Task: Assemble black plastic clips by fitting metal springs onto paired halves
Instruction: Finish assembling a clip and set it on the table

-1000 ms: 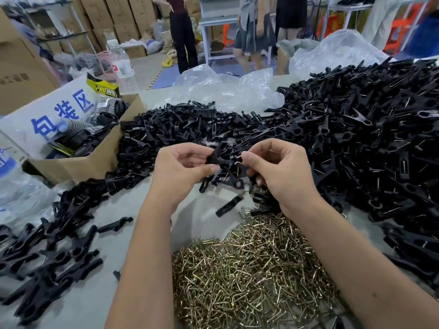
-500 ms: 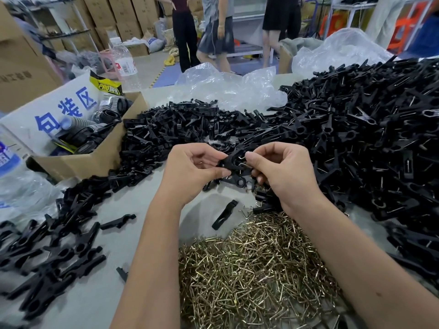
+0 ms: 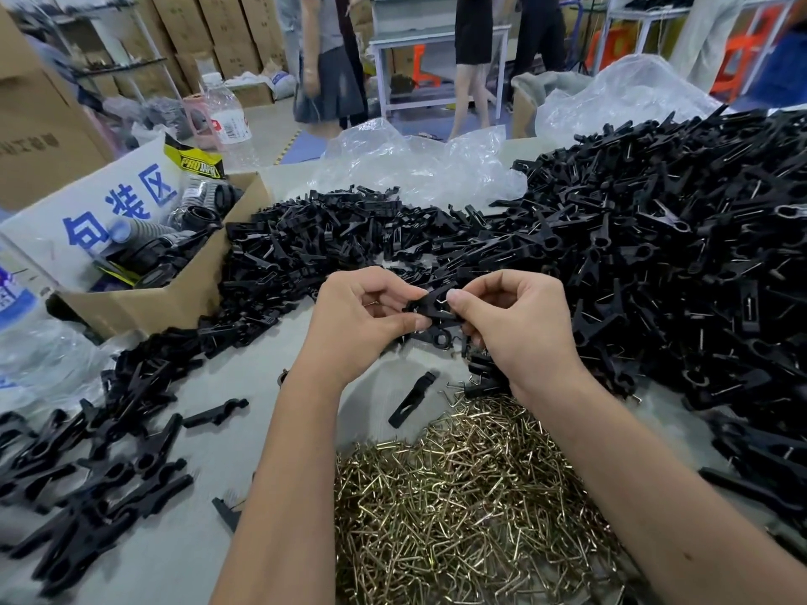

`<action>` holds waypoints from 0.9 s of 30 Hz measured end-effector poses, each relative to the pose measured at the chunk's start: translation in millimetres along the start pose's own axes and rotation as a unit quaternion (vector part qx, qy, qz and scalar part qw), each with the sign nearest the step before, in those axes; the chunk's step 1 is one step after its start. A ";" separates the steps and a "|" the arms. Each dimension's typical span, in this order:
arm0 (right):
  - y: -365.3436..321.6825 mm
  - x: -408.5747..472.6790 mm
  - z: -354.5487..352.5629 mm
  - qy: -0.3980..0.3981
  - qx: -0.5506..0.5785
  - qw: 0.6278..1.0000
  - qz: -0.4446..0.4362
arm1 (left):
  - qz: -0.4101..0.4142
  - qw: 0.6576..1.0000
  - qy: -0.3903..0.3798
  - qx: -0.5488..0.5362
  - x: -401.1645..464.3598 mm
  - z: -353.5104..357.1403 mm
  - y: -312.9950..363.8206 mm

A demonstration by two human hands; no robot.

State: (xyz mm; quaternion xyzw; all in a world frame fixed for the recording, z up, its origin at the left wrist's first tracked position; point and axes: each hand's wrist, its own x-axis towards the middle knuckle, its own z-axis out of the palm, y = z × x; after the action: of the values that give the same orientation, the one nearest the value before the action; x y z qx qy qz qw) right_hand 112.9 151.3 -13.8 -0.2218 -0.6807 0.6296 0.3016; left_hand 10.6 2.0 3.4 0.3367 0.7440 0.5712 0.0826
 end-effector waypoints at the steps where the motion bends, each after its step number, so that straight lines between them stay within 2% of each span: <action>1: 0.1 -0.2 0.2 0.000 0.005 1.000 0.002 | -0.001 1.000 -0.001 -0.003 0.1 0.5 0.2; 11: 0.3 0.4 -1.7 0.011 -0.023 1.000 -0.016 | -0.001 1.000 -0.010 -0.029 0.3 2.8 -1.1; 16: -3.5 1.5 -7.3 -0.051 -0.007 0.999 -0.009 | -0.007 0.998 -0.025 -0.050 0.9 0.1 -1.5; 20: -7.2 -0.6 -8.1 -0.057 0.049 0.997 0.003 | 0.001 0.997 -0.021 -0.072 -0.4 -0.3 -0.1; 22: -10.8 -2.0 -8.6 -0.100 0.156 0.981 0.059 | 0.013 0.994 -0.020 -0.107 -1.2 -1.6 0.8; 24: -12.7 -1.7 -9.7 -0.166 0.258 0.942 0.134 | 0.021 0.988 -0.030 -0.147 -2.1 -3.0 1.9; 27: -12.1 -2.9 -11.5 -0.251 0.303 0.896 0.207 | 0.032 0.980 -0.061 -0.185 -4.0 -2.1 4.7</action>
State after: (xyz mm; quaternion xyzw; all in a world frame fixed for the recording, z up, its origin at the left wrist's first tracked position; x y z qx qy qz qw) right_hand 123.9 156.3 -1.8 -0.0901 -0.4491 0.8882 0.0357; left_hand 14.5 -1.4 7.3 0.3737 0.6078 0.6798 0.1698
